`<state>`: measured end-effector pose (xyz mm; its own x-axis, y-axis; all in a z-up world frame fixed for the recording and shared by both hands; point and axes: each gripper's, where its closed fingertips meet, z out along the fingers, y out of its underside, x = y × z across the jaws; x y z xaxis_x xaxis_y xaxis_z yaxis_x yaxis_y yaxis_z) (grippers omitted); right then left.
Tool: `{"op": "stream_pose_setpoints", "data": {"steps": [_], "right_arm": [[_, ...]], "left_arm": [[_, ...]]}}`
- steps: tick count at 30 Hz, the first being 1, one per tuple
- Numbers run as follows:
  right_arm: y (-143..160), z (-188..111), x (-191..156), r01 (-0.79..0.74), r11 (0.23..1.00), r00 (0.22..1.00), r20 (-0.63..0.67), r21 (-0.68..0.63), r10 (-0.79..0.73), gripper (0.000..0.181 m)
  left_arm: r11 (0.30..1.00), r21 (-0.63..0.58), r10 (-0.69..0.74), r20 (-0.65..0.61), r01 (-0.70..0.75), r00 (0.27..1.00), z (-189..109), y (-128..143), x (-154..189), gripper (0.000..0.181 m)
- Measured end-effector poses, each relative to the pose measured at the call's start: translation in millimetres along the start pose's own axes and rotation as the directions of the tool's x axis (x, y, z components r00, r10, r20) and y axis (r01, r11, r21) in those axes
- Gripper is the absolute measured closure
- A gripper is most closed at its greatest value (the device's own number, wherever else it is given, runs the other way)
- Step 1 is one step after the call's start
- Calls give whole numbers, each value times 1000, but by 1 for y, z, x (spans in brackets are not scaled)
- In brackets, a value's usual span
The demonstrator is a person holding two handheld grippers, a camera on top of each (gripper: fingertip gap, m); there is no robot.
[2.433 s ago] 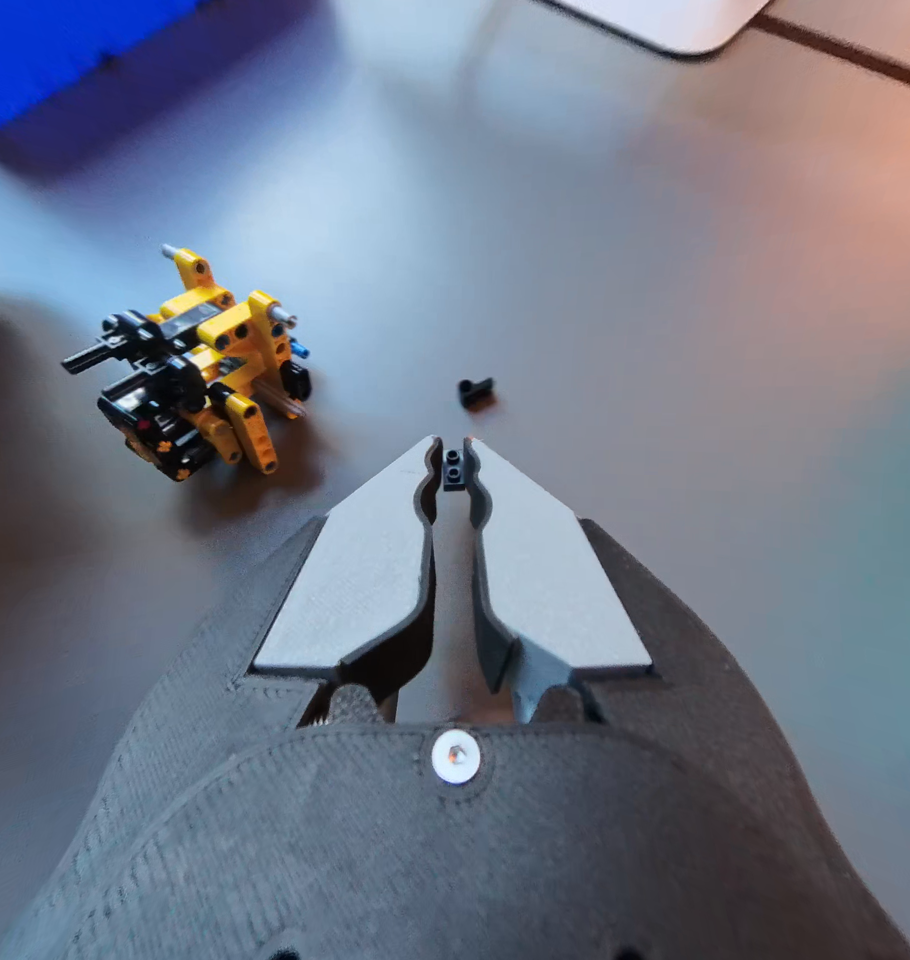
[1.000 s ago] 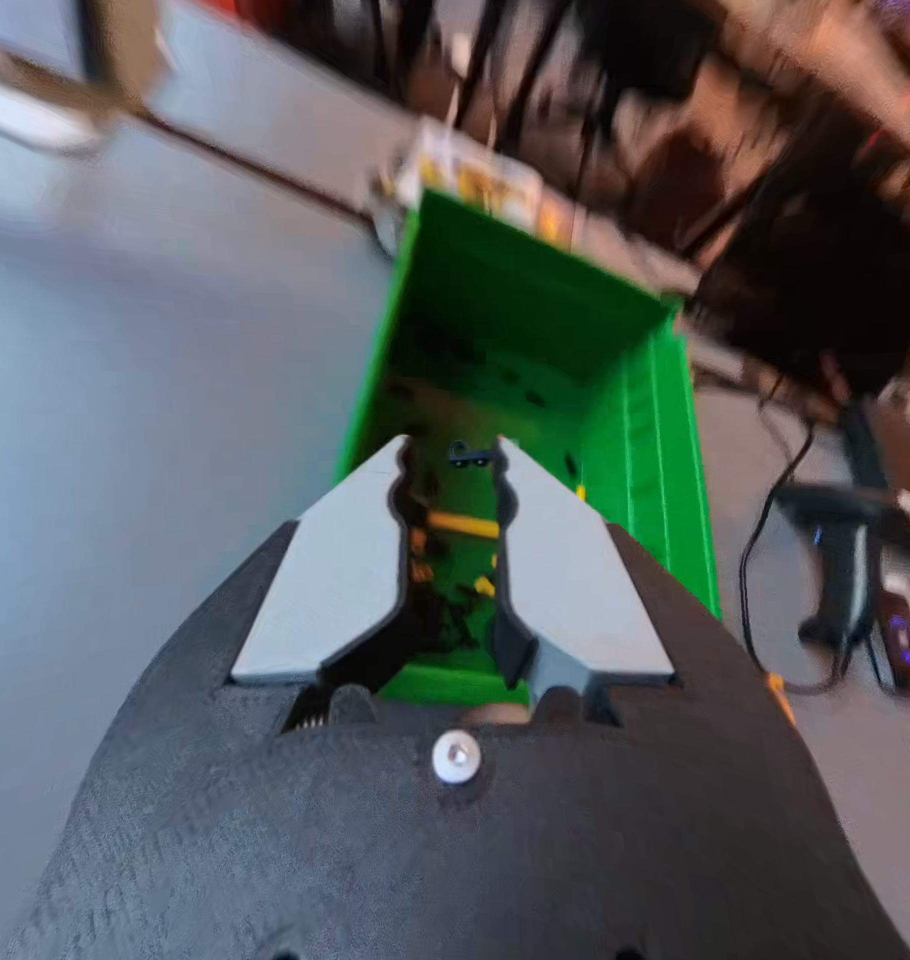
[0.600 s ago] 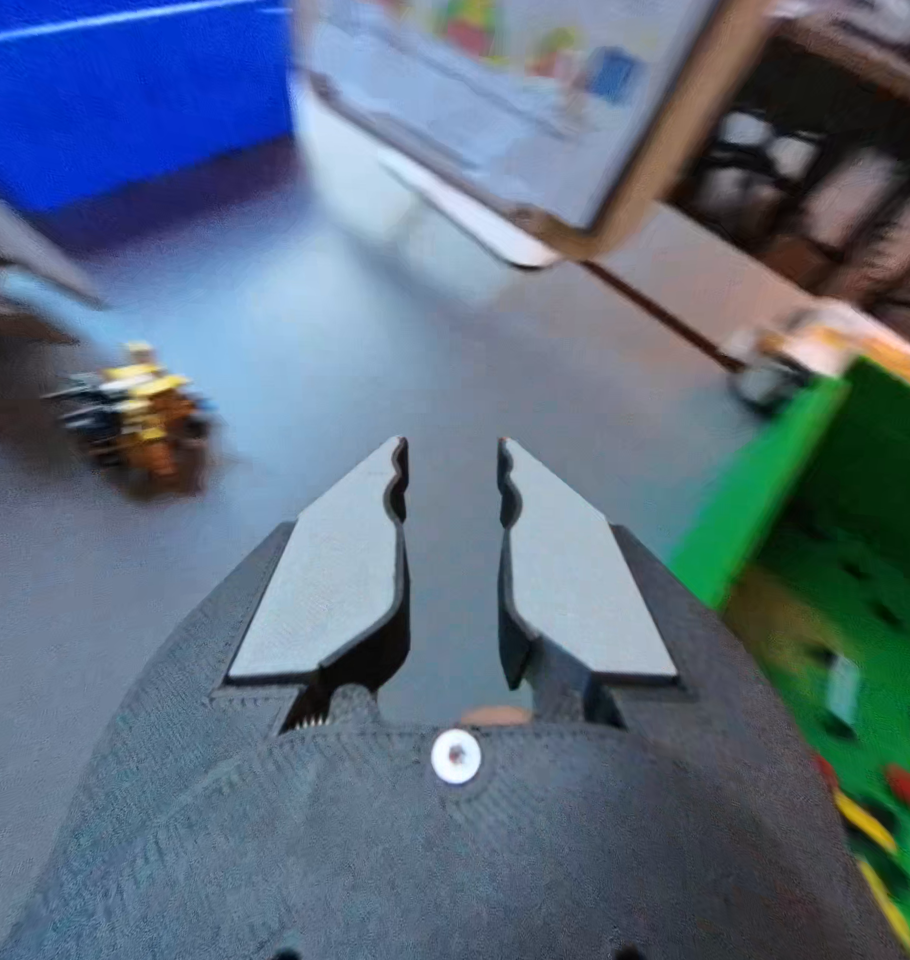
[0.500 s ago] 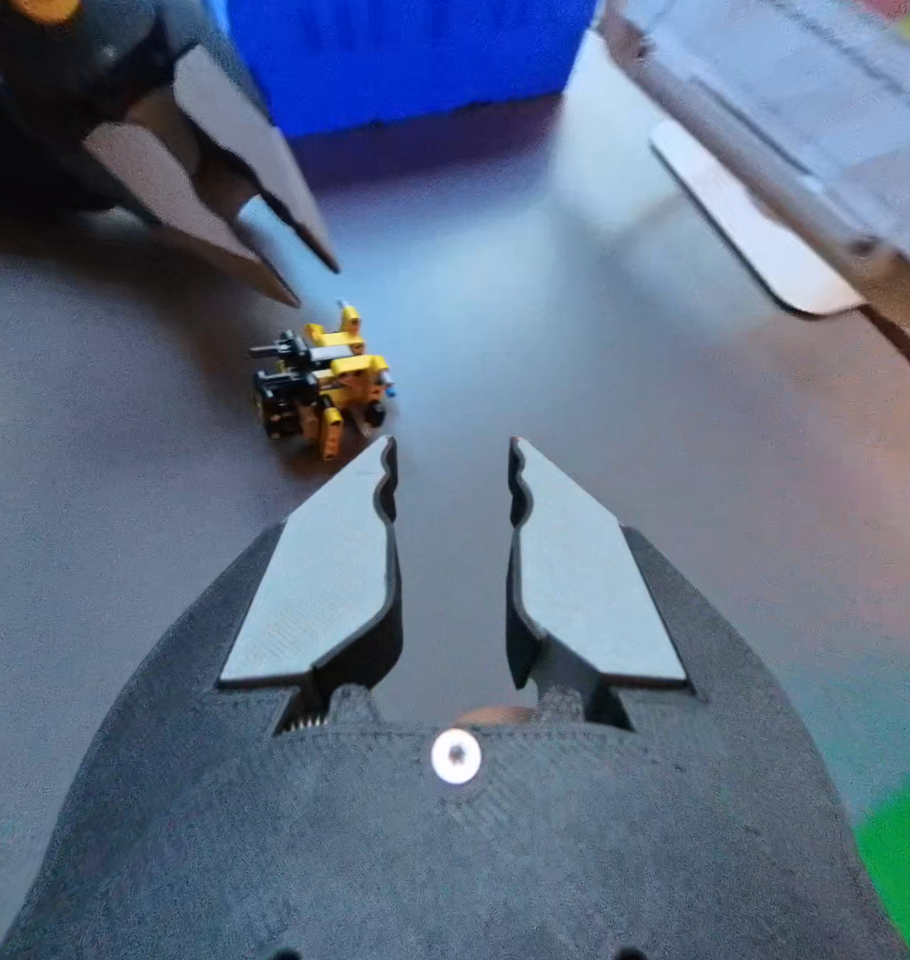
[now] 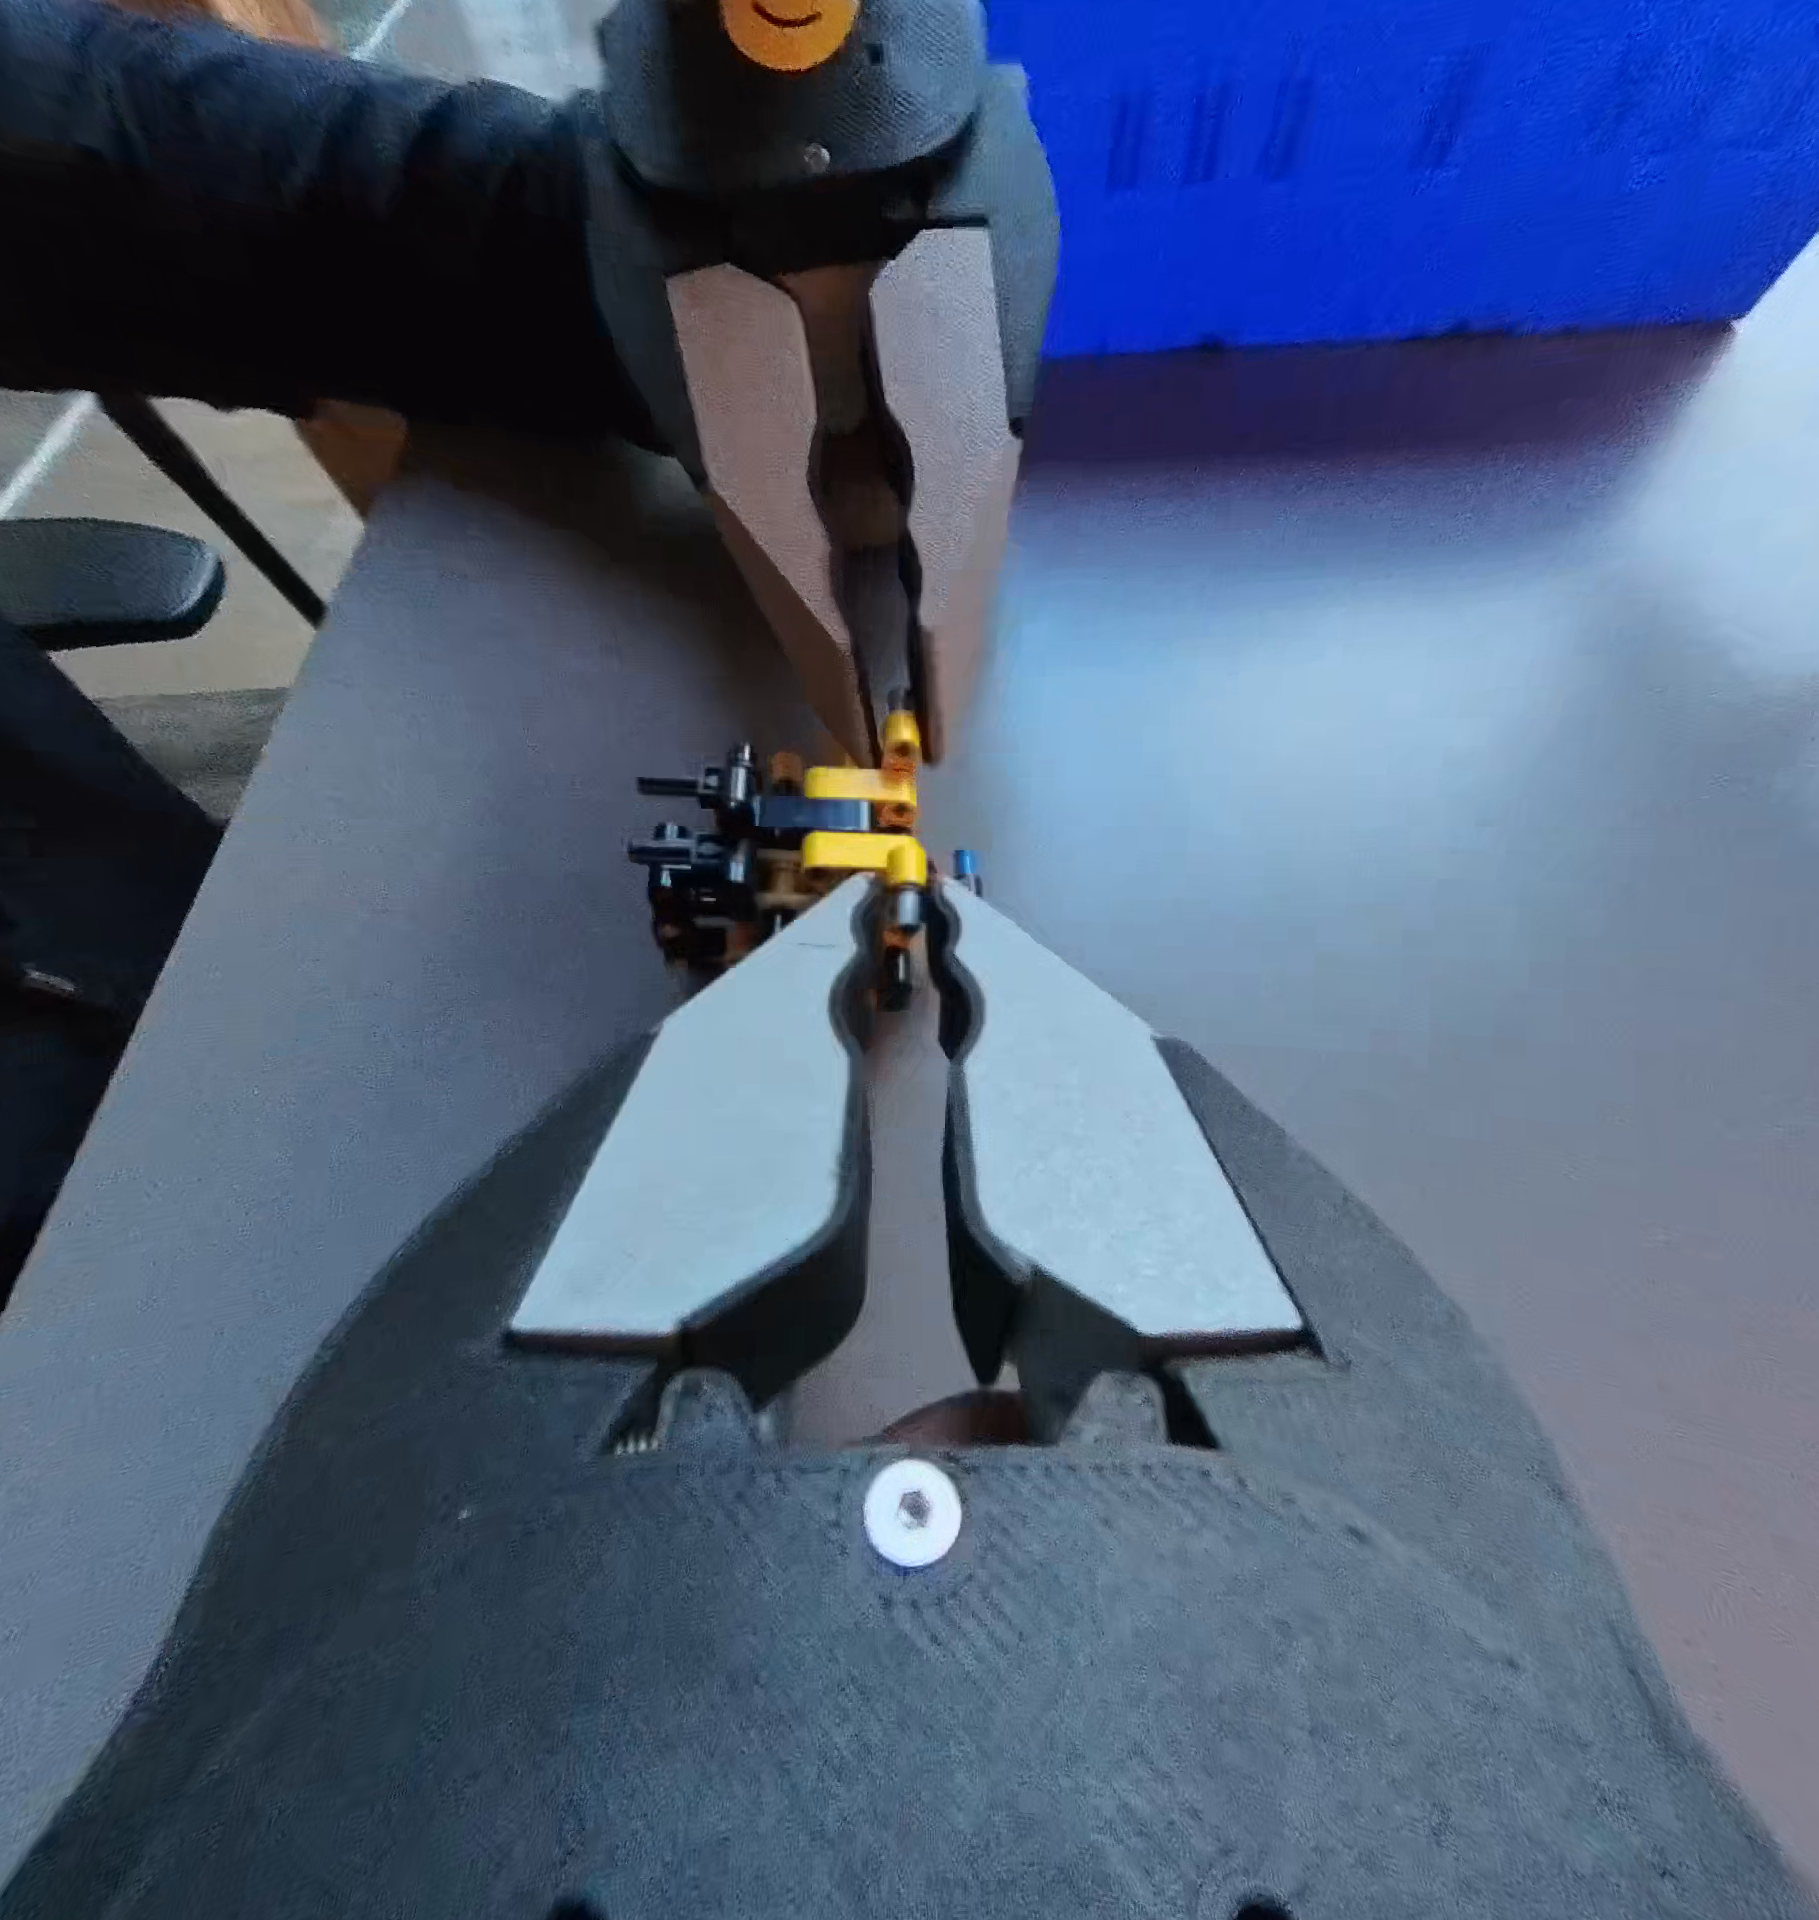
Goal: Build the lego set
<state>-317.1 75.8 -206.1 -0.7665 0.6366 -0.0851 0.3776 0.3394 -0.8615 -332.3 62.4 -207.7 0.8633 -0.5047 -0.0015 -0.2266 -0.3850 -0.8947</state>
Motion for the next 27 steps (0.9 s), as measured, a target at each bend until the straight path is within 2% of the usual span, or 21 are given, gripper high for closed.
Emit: {"op": "stream_pose_setpoints", "data": {"steps": [2, 6, 9, 13, 27], "right_arm": [[-2, -5, -5, 28, 1000, 999, 43, 6, -28, 178], [6, 2, 1, 5, 999, 999, 33, -51, -3, 176], [4, 3, 4, -9, 1000, 1000, 11, -11, 10, 176], [2, -2, -4, 145, 989, 989, -27, 7, -144, 177], [1, -12, -14, 195, 981, 981, -11, -9, -195, 177]], "left_arm": [[1000, 25, -1, -47, 2, 999, -1, -4, 9, 177], [1000, -5, -6, -17, 6, 1000, 3, -1, 5, 176], [1000, 0, -10, 15, 10, 1000, 2, -1, 1, 176], [999, 32, 9, 16, -10, 1000, -4, -3, 10, 177], [997, 22, 74, 32, -74, 997, -4, -6, 22, 177]]}}
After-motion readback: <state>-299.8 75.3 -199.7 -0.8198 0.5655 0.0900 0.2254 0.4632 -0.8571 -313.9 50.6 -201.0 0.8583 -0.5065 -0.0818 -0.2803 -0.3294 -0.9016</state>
